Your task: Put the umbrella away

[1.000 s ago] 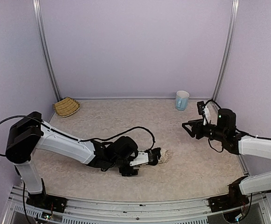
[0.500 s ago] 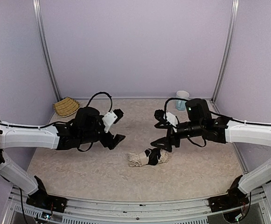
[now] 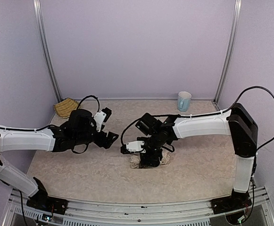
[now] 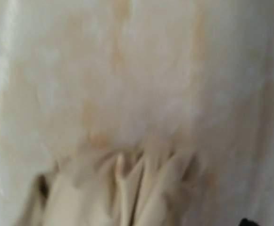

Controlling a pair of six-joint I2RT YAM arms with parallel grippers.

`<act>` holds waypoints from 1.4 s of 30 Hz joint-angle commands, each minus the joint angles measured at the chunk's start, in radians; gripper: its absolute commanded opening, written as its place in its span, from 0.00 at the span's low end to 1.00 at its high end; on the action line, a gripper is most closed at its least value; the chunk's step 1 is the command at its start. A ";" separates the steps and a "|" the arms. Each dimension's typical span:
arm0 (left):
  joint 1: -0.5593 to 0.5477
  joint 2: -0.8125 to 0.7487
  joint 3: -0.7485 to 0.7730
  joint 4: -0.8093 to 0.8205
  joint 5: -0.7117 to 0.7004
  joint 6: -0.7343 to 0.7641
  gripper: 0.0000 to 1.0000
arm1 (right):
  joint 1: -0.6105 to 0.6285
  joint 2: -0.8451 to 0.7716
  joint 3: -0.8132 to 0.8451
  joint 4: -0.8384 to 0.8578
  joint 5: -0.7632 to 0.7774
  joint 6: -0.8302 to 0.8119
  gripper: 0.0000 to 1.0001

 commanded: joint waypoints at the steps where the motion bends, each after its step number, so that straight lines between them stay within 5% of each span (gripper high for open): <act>1: -0.014 -0.019 -0.023 0.004 0.039 -0.008 0.90 | 0.017 0.048 0.049 -0.154 0.077 -0.049 0.91; 12: -0.014 -0.046 -0.059 0.041 0.046 0.007 0.90 | 0.035 0.032 0.085 -0.122 -0.046 -0.042 0.24; 22: -0.031 -0.252 -0.194 0.271 0.146 0.070 0.88 | -0.068 -0.253 0.026 0.051 -0.375 0.054 0.18; 27: -0.200 -0.315 -0.227 0.421 0.171 0.231 0.89 | -0.166 -0.502 -0.184 0.528 -0.703 0.258 0.18; 31: -0.305 -0.257 -0.169 0.561 0.206 0.296 0.98 | -0.170 -0.600 -0.319 0.902 -0.897 0.443 0.20; 38: -0.348 -0.069 0.053 0.665 0.366 0.262 0.99 | -0.170 -0.602 -0.410 1.475 -0.968 0.847 0.21; 42: -0.357 0.026 0.120 0.679 0.371 0.269 0.99 | -0.162 -0.574 -0.433 1.649 -0.957 0.959 0.22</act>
